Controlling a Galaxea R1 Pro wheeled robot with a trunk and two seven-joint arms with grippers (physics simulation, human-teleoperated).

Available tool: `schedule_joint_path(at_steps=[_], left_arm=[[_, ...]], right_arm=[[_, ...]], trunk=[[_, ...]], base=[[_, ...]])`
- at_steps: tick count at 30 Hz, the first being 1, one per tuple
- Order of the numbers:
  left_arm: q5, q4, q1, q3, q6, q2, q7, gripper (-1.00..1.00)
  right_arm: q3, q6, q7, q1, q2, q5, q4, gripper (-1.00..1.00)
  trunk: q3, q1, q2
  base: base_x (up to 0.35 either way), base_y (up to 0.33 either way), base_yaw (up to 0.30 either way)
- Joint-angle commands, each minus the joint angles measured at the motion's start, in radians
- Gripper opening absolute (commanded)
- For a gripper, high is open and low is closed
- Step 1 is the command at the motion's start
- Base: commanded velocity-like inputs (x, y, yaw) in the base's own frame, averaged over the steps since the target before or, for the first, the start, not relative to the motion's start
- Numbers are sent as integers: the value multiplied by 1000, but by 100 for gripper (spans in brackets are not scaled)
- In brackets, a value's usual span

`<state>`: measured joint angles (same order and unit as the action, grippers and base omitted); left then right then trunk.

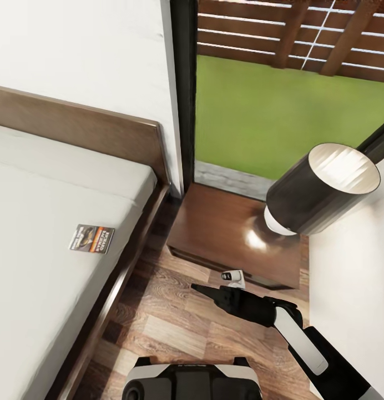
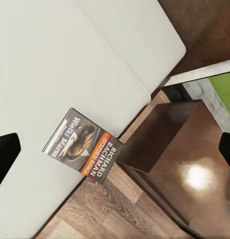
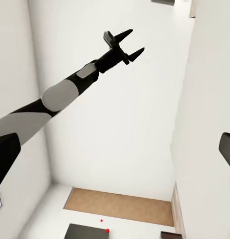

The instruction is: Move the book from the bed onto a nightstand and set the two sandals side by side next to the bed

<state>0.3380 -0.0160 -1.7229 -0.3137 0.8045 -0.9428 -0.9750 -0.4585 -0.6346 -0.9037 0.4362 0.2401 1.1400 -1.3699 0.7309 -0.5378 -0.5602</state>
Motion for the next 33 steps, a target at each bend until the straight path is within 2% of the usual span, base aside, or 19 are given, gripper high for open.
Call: schedule_joint_path(at_steps=[1, 5, 10, 33], left_arm=[[-4, 1, -1, -8, 4, -1, -3, 100], [-40, 3, -1, -8, -1, -1, -2, 100], [-60, 4, -1, -8, -6, -1, -3, 100], [-72, 8, 0, -10, -6, -2, 0, 100]], right_arm=[[-2, -7, 2, 1, 1, 9, 0, 100], [-2, -7, 2, 1, 1, 9, 0, 100], [-1, -7, 2, 1, 1, 9, 0, 100], [-2, -7, 2, 1, 1, 7, 0, 100]], trunk=[[-4, 3, 6], [-10, 3, 6], [-18, 3, 6], [-54, 3, 6]], base=[[0, 0, 0], [0, 0, 0], [0, 0, 0], [0, 0, 0]])
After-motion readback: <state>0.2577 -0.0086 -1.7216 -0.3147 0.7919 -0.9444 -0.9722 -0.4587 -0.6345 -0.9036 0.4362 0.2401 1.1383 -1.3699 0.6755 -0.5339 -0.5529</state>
